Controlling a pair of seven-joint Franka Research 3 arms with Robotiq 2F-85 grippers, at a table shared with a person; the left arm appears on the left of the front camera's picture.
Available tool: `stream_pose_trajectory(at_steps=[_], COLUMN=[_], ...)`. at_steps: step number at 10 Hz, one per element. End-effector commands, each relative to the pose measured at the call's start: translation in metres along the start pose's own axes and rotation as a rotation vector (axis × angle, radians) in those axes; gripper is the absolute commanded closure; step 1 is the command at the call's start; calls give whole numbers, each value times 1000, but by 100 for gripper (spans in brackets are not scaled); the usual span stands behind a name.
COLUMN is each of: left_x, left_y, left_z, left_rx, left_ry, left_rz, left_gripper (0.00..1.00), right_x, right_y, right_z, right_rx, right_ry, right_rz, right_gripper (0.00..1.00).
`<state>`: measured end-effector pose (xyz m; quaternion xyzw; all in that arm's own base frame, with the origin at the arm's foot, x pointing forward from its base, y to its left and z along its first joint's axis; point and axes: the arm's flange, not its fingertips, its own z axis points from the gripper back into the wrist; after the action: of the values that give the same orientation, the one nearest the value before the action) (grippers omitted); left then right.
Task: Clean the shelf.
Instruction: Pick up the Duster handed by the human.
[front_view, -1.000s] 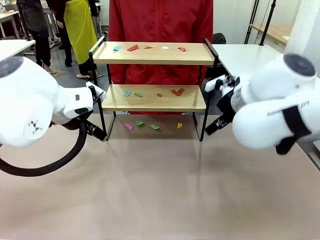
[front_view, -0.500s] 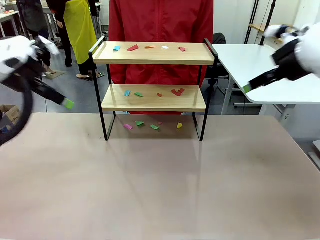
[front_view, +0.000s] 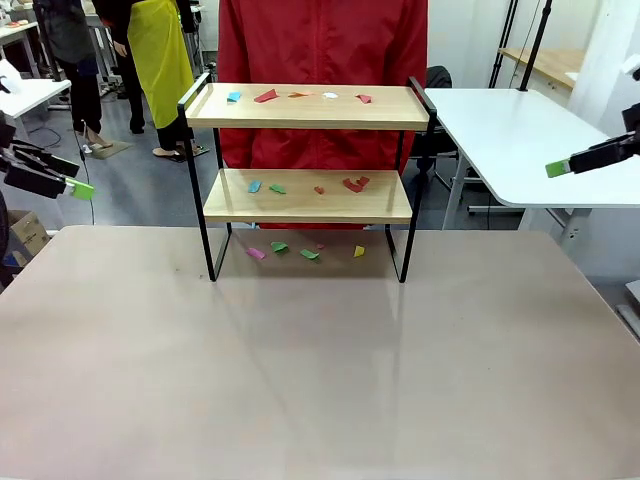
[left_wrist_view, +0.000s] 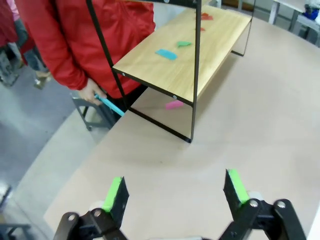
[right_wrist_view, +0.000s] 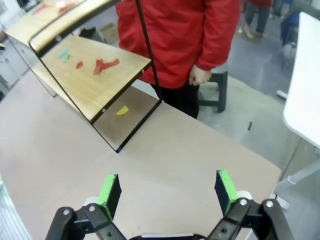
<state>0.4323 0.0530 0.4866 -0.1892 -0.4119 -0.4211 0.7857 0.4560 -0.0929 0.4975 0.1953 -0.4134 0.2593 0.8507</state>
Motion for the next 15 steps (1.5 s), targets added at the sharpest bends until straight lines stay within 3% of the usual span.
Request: stream_pose_trajectory(at_steps=[1,5,7,9,15], left_x=[9,4,-21,-36,-71], left_y=[-5,-4,39,51,86], left_z=[7,1,5,3,10], left_rx=[3,6,-33,-30,-89], left_ry=[28,36,-51,-125,-266], left_rz=[7,6,41,-34,-149], left_gripper=[0,0,0,0,0], right_x=[5,3,-18,-41,-75], right_y=[11,6,-53,-89,-138], right_z=[4,-1,-10,-14,-15], right_rx=[-27,-22,-1,55,80], right_ry=[33,35,-37,-101,-203], right_rz=[10,11,26,63,130], right_gripper=[0,0,0,0,0])
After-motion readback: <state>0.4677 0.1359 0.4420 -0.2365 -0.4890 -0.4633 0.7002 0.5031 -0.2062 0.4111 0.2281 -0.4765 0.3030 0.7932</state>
